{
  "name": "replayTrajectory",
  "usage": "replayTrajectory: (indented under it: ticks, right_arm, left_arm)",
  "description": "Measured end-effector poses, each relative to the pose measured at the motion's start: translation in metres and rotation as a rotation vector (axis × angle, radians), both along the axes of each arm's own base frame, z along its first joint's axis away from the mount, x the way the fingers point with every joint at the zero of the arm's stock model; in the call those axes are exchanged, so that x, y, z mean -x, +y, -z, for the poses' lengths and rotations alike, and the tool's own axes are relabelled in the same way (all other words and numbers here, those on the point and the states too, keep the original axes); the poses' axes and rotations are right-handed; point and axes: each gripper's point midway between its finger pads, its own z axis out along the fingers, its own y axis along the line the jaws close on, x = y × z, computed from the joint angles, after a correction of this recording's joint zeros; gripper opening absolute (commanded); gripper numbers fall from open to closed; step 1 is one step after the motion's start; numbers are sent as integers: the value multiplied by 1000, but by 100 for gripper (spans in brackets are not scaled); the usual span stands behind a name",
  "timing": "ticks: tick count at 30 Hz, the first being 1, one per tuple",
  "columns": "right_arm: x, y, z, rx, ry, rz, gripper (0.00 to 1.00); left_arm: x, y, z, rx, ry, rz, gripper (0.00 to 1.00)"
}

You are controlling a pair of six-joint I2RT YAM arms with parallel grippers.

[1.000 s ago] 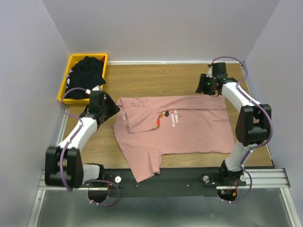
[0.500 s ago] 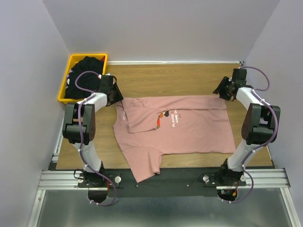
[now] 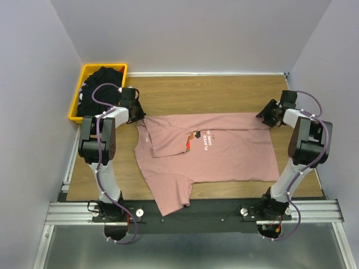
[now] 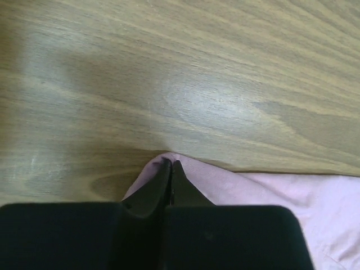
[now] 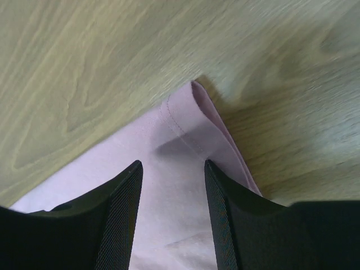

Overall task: Fold and stack the t-shirts
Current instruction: Fold the tshirt

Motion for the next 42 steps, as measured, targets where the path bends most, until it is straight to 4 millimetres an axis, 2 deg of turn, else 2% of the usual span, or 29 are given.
replayTrajectory:
  ticks: [2, 7, 12, 13, 14, 16, 19, 22, 24, 27, 30, 33, 34, 35, 37, 38, 40, 42]
  right_arm:
    - [-2, -5, 0, -17, -12, 15, 55]
    - [-6, -15, 0, -67, -40, 43, 55]
    - [-10, -15, -1, -107, -56, 18, 56]
    - [-11, -14, -2, -113, -59, 11, 56]
    - [-11, -13, -2, -117, -61, 3, 57]
    - [-10, -12, -3, -122, -64, -8, 57]
    - [-10, -11, -5, -123, -67, -20, 57]
    - [-8, -10, -13, -125, -76, -26, 57]
    - [-7, -8, -24, -131, -99, -34, 57]
    - [-4, -1, -42, -154, -134, -49, 57]
    - [0, 8, -50, -190, -155, -68, 56]
    - [7, 17, -45, -236, -153, -85, 56]
    - [12, 21, -39, -256, -142, -87, 56]
    - [17, 24, -34, -269, -131, -89, 56]
    - [22, 28, -28, -284, -119, -89, 56]
    - [24, 29, -25, -288, -114, -89, 56]
    - [26, 30, -20, -293, -107, -89, 56]
    - [25, 29, -16, -293, -106, -89, 56]
  left_arm:
    - [-1, 3, 0, -4, 0, -7, 0]
    - [-5, 28, -3, -17, 1, -63, 0]
    - [-15, 30, -9, -19, -12, -61, 0]
    - [-18, 30, -8, -19, -15, -57, 3]
    - [-20, 29, -8, -21, -17, -52, 11]
    - [-22, 27, -7, -26, -17, -40, 20]
    - [-22, 25, -6, -36, -18, -23, 42]
    - [-22, 25, -8, -42, -22, -20, 55]
    - [-19, 25, -14, -43, -30, -19, 56]
    - [-11, 23, -36, -40, -65, -22, 56]
    - [-2, 16, -69, -36, -128, -21, 52]
    - [13, -9, -104, -26, -204, 22, 45]
    - [19, -23, -111, -18, -224, 47, 42]
    - [22, -27, -113, -15, -229, 58, 40]
    - [29, -48, -110, -5, -228, 102, 35]
    - [32, -56, -102, 0, -212, 119, 34]
    - [41, -63, -71, 4, -144, 135, 32]
    - [50, -61, -42, 1, -73, 128, 32]
